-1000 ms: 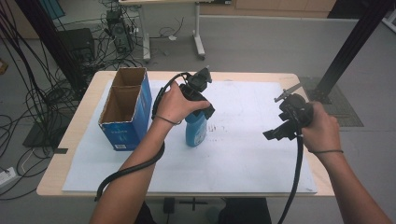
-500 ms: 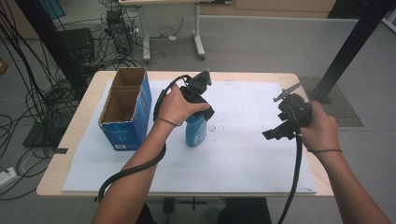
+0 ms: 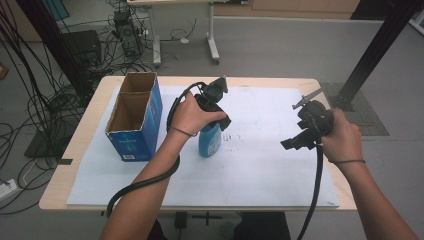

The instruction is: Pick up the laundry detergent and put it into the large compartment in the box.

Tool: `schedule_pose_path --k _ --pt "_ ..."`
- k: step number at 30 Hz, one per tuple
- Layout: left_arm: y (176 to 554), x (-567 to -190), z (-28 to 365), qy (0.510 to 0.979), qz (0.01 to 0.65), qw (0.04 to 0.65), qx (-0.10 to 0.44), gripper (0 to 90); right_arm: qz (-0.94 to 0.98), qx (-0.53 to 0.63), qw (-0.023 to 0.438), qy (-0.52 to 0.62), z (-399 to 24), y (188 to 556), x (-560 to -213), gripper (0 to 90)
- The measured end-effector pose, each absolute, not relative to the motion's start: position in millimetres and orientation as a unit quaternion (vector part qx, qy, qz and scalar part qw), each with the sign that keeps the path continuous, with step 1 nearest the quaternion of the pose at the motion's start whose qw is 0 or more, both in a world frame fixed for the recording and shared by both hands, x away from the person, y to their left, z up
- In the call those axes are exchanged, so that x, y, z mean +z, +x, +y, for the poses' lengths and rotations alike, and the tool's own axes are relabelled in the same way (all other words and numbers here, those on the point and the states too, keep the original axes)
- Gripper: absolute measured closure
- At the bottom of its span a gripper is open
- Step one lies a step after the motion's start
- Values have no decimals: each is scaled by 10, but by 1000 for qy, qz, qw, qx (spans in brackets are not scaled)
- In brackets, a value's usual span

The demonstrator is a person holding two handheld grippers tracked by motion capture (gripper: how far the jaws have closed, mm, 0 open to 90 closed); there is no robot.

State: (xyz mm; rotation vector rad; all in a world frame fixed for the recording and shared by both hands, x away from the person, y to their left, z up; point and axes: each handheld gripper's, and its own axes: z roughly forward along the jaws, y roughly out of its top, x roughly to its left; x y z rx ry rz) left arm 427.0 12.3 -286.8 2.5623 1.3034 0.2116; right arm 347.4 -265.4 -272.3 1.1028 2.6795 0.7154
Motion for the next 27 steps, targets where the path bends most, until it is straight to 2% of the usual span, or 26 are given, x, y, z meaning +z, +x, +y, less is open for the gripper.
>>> schedule_pose_path --k 27 --pt "4265 -2841 120 881 448 132 72 75 894 240 80 369 -2665 3465 -2718 53"
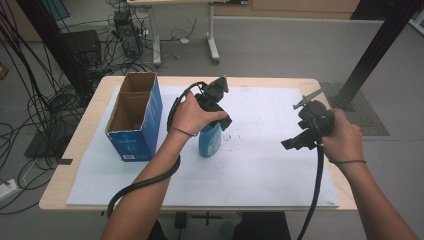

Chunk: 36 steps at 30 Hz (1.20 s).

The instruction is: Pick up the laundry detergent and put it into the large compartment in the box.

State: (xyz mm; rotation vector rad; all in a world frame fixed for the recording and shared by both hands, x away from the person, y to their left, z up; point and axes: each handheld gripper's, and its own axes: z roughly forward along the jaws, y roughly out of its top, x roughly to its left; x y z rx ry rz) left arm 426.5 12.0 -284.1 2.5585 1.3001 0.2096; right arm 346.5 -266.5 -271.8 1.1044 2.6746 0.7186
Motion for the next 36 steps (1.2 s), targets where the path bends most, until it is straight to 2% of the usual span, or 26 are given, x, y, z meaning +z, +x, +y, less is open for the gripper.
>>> schedule_pose_path --k 36 --pt "4283 -2826 149 880 451 132 73 75 897 234 81 366 -2645 3490 -2727 54"
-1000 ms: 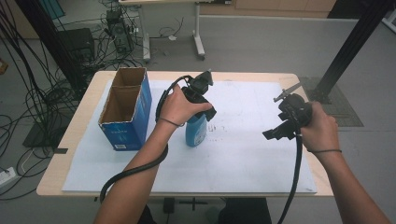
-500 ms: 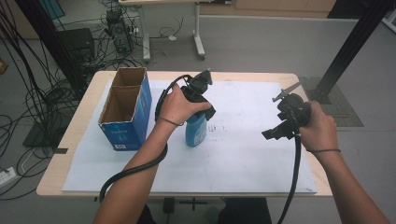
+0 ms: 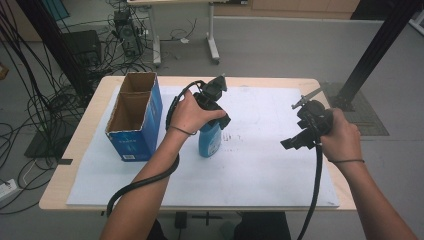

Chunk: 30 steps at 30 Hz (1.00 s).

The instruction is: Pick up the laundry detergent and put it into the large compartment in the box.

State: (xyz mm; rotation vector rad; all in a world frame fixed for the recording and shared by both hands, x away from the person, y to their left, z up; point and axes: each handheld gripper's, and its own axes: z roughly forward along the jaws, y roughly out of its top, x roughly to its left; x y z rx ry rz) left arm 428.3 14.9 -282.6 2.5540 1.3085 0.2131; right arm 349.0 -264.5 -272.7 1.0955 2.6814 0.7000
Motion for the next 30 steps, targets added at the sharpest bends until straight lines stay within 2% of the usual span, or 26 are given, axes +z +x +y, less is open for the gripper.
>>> schedule_pose_path --k 30 --pt "4283 -2847 152 878 455 128 73 75 895 234 83 369 -2654 3486 -2707 54"
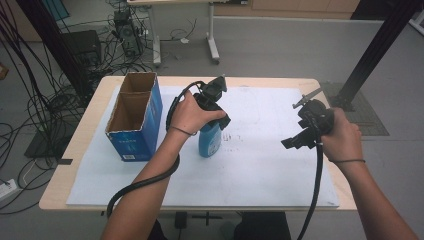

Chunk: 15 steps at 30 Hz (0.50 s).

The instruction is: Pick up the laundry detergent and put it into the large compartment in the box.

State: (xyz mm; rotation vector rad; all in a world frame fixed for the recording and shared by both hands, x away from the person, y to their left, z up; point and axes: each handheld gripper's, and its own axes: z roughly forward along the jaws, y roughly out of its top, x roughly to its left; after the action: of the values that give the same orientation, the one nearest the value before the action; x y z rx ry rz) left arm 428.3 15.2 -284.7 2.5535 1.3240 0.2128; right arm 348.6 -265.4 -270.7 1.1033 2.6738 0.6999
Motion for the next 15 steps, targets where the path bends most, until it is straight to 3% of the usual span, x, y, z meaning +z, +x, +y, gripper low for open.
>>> schedule_pose_path --k 15 --pt "4301 -2848 150 876 461 124 72 140 895 235 81 370 -2647 3492 -2712 53"
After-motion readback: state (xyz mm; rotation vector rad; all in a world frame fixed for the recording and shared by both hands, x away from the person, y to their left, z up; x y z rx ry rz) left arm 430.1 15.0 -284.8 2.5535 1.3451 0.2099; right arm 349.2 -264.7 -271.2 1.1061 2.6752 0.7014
